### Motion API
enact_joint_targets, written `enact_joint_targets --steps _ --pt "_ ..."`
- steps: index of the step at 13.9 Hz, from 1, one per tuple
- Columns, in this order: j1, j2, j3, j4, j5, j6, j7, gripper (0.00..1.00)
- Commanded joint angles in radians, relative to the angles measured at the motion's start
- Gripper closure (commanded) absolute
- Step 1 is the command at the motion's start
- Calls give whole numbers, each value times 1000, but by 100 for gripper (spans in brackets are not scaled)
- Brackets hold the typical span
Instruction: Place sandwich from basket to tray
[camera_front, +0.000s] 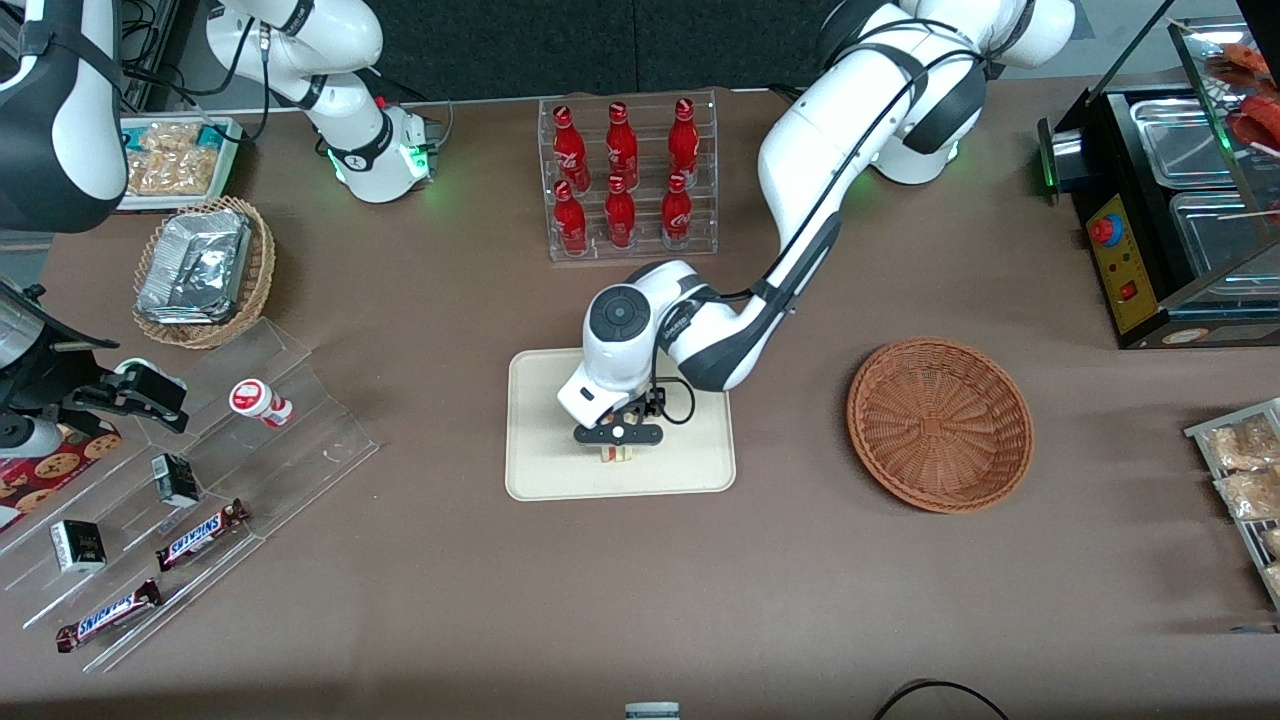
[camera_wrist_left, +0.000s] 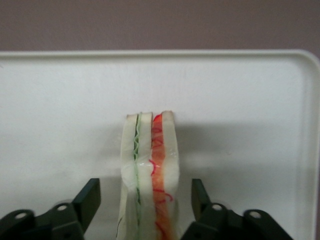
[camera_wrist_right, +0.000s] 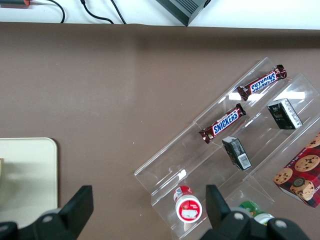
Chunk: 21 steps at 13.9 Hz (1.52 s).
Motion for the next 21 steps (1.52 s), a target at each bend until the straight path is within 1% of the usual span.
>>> enact_joint_targets --steps 1,2,3,4,6,7,9,11,12,14,15,17,20,21 --pt "87 -133 -5 -20 2 -135 4 0" --pt "124 -200 -12 -79 2 -169 13 0" --pt "154 -286 -14 -171 1 -168 48 0" --pt "203 -358 -16 -257 -19 -157 90 1" --pt "301 -487 -16 -419 -122 -120 215 4" --pt "351 -561 -16 -514 -162 -81 290 5" --pt "469 -678 -16 -663 -215 -44 422 5" --pt "565 -767 -14 -754 -248 -53 531 5" --pt "617 -814 -14 -788 -260 -68 603 3" --pt "726 -885 -13 -785 -310 -201 764 1" --pt "759 -917 -11 -776 -324 -255 800 1" --pt "776 -986 0 -752 -326 -344 793 1" --pt "776 -985 14 -545 -311 -558 790 0" --pt "776 -983 14 -490 -306 -606 790 0"
